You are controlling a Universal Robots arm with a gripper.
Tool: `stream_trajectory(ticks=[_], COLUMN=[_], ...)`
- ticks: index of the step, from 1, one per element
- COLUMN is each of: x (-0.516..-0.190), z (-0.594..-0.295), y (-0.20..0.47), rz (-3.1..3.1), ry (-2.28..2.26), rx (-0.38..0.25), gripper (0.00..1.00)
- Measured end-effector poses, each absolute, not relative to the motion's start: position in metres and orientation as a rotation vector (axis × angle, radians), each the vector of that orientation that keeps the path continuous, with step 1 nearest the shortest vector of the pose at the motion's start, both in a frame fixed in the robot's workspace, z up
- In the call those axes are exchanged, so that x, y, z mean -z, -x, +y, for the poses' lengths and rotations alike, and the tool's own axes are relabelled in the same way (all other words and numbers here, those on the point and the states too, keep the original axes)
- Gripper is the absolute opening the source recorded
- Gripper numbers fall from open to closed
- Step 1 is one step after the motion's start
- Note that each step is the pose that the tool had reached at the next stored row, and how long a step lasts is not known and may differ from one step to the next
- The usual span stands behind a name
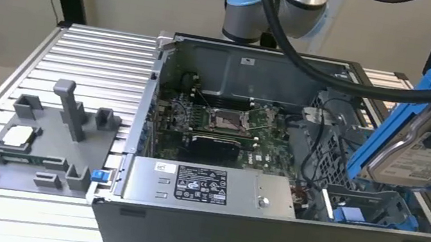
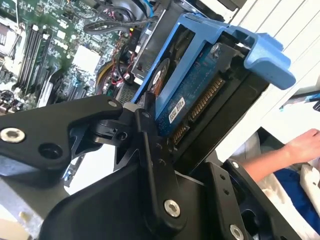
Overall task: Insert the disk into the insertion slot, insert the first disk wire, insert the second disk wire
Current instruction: 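Insert the disk into the insertion slot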
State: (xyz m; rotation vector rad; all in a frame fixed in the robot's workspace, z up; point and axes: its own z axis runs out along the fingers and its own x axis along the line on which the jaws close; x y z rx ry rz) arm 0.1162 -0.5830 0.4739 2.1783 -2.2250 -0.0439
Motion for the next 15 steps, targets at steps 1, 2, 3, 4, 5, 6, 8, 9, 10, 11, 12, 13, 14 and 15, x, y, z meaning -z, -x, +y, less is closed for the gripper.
stream_trajectory(ticks=[1,2,3,4,5,6,8,9,10,11,12,13,14,15], x=[-0.473,-0.472,-0.471,-0.470,-0.469,-0.468,-0.465,-0.464,-0.462,-0.460,-0.458,-0.457,-0.455,-0.453], z=[-0.583,-0.583,-0.584,-0.584,-0.584,-0.585,-0.585,-0.585,-0.585,-0.585,-0.585,-0.585,-0.585,-0.585], y=[-0.116,-0.116,-0.116,-0.116,-0.116,-0.116,-0.118,-0.118,-0.119,-0.120,-0.120,-0.121,-0.122,-0.122], rz=[-2.225,-2.225,-2.225,-2.225,-2.226,-2.226,-2.226,-2.227,-2.226,-2.227,-2.227,-2.227,-2.227,-2.227], ry=[-2.178,-2.178,-2.178,-2.178,-2.178,-2.177,-2.177,-2.177,-2.177,-2.177,-2.177,-2.177,-2.177,-2.177], rx=[0.044,0.044,0.044,0.044,0.044,0.044,0.044,0.044,0.044,0.044,0.044,0.044,0.044,0.044], gripper=[0.00,0.00,0.00,0.00,0.00,0.00,0.00,0.00,0.00,0.00,0.00,0.00,0.00,0.00])
